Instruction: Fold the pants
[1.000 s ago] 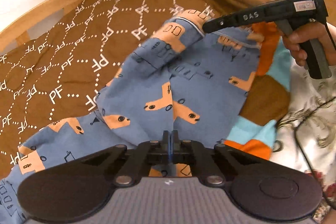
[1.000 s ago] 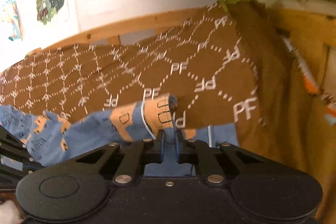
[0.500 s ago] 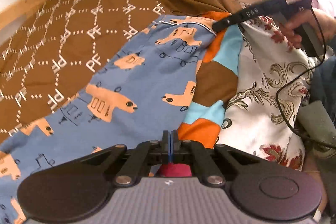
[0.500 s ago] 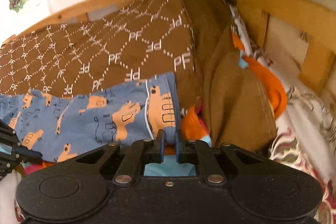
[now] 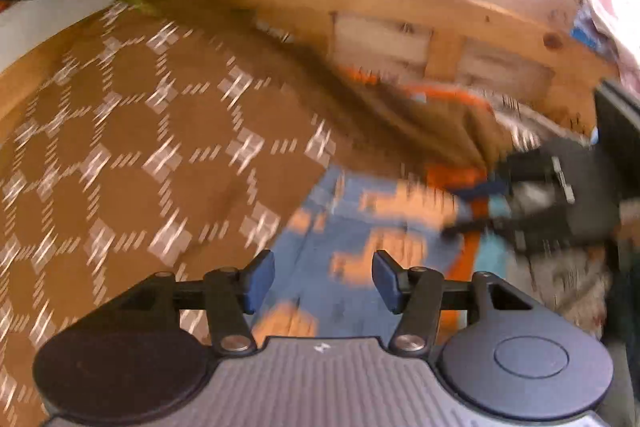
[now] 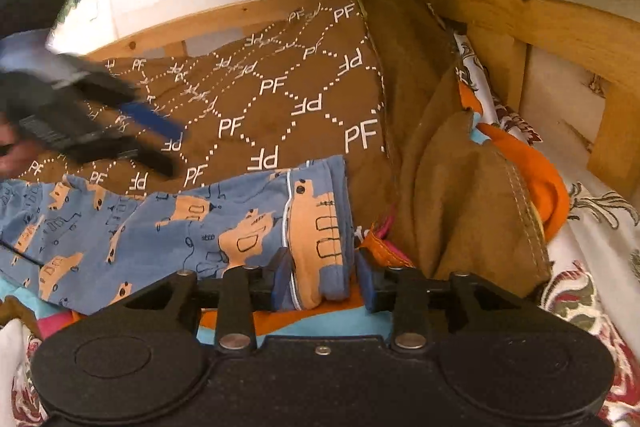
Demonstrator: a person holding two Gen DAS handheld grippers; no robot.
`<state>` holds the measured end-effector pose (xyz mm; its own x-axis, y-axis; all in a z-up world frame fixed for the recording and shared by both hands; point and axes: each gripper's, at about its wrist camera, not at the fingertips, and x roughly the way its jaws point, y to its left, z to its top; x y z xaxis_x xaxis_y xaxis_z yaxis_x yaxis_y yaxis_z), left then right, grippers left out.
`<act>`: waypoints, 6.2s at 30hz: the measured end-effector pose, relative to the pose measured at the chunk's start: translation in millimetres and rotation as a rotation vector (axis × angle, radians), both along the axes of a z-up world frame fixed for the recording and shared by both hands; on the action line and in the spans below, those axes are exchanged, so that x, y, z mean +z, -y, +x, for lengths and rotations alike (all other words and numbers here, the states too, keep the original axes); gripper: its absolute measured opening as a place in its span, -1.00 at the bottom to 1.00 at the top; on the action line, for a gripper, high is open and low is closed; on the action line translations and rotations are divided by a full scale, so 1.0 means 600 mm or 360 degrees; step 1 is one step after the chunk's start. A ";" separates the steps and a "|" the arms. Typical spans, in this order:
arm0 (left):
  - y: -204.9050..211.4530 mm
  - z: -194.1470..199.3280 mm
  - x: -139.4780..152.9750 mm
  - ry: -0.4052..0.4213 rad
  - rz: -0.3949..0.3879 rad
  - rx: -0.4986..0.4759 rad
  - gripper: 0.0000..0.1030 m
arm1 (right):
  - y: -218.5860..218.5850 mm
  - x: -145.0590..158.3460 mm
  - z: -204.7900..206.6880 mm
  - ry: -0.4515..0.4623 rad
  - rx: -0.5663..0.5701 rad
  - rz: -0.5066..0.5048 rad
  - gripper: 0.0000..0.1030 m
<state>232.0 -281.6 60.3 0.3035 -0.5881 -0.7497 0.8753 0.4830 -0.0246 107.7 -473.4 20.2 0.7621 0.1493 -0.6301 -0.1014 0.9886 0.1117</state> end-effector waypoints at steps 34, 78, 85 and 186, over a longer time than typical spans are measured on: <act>-0.054 -0.047 -0.059 0.0283 -0.0138 0.0446 0.61 | -0.033 0.000 -0.009 0.0329 0.0077 -0.0385 -0.06; -0.426 0.032 -0.079 0.0153 0.0436 0.0702 -0.63 | -0.434 -0.090 0.272 0.0030 0.1066 -0.0341 -1.00; -0.494 -0.067 -0.030 0.0357 0.0110 0.1071 0.15 | -0.439 -0.047 0.208 0.0140 0.0992 -0.0281 -0.55; 0.163 0.043 0.007 -0.0295 0.0237 0.0244 0.10 | -0.027 -0.038 -0.028 0.0080 -0.0647 0.0313 -0.30</act>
